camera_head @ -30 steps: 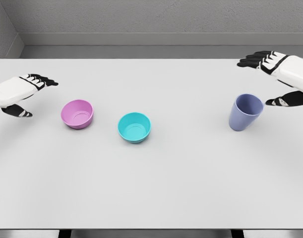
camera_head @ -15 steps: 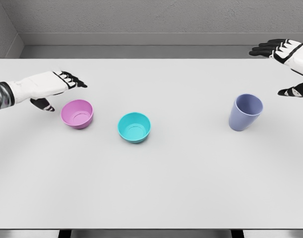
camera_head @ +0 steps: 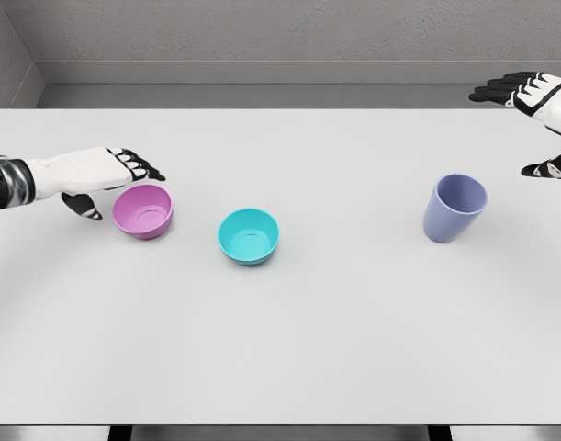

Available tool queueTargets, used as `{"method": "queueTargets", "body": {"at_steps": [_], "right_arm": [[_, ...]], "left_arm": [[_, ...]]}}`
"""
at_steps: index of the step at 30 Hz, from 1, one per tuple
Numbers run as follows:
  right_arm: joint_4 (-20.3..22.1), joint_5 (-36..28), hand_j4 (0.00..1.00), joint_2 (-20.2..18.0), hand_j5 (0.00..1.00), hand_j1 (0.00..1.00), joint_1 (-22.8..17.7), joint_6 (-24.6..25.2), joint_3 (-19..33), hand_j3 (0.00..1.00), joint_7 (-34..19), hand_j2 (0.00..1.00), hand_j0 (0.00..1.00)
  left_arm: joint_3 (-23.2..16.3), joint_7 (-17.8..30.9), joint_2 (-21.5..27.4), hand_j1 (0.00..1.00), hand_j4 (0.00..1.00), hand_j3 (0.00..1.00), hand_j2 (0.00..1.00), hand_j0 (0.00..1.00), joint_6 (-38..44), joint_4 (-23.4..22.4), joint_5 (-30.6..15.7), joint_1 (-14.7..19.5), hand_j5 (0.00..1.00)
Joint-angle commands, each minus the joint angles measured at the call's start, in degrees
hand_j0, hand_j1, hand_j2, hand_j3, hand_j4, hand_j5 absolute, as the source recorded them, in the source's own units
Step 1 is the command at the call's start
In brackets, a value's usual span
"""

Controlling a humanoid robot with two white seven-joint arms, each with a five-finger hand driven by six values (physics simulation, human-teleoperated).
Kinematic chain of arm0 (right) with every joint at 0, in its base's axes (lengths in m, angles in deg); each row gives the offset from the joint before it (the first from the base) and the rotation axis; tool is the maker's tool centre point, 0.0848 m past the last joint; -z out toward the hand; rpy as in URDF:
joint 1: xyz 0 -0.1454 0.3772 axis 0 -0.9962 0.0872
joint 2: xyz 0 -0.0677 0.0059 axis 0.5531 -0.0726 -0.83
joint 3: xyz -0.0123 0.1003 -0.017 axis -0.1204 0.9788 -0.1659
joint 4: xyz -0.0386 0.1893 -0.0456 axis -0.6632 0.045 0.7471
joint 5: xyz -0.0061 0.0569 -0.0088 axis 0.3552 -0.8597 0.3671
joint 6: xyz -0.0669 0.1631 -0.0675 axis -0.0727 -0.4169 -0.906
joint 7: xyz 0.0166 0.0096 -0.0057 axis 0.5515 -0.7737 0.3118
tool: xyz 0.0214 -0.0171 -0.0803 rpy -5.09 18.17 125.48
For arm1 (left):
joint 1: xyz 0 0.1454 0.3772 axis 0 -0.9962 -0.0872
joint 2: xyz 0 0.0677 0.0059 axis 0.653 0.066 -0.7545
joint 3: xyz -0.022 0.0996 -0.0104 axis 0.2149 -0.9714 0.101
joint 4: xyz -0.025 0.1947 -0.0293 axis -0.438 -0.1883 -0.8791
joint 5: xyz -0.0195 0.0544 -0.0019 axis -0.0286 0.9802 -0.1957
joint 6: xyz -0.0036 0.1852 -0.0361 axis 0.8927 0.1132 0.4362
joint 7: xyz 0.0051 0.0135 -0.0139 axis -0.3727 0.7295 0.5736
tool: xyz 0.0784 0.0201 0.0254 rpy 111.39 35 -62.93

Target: Stacking bowl and cup with both arms

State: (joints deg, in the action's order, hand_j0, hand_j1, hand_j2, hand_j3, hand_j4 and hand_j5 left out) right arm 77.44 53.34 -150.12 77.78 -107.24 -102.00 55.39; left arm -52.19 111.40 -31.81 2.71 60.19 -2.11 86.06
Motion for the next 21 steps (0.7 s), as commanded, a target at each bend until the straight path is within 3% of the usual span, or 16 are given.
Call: {"method": "queueTargets", "body": {"at_steps": [1, 10, 21], "right_arm": [[0.0, -0.3, 1.0, 0.0, 1.0, 1.0, 0.0, 0.1, 0.0, 1.0, 0.0, 1.0, 1.0], [0.1, -0.3, 1.0, 0.0, 1.0, 1.0, -0.1, 0.1, 0.0, 1.0, 0.0, 1.0, 1.0], [0.2, -0.3, 1.0, 0.0, 1.0, 1.0, -0.2, 0.1, 0.0, 1.0, 0.0, 1.0, 1.0]], "left_arm": [[-0.8, 0.0, 0.0, 1.0, 1.0, 1.0, 1.0, 1.0, 0.1, 0.6, -0.4, 0.0, 1.0], [-1.5, 0.1, 0.1, 1.0, 1.0, 1.0, 1.0, 1.0, 0.1, 3.7, -0.1, -0.9, 1.0], [-1.5, 0.1, 0.0, 1.0, 1.0, 1.0, 1.0, 1.0, 0.1, 4.3, 0.1, -1.1, 1.0]]}}
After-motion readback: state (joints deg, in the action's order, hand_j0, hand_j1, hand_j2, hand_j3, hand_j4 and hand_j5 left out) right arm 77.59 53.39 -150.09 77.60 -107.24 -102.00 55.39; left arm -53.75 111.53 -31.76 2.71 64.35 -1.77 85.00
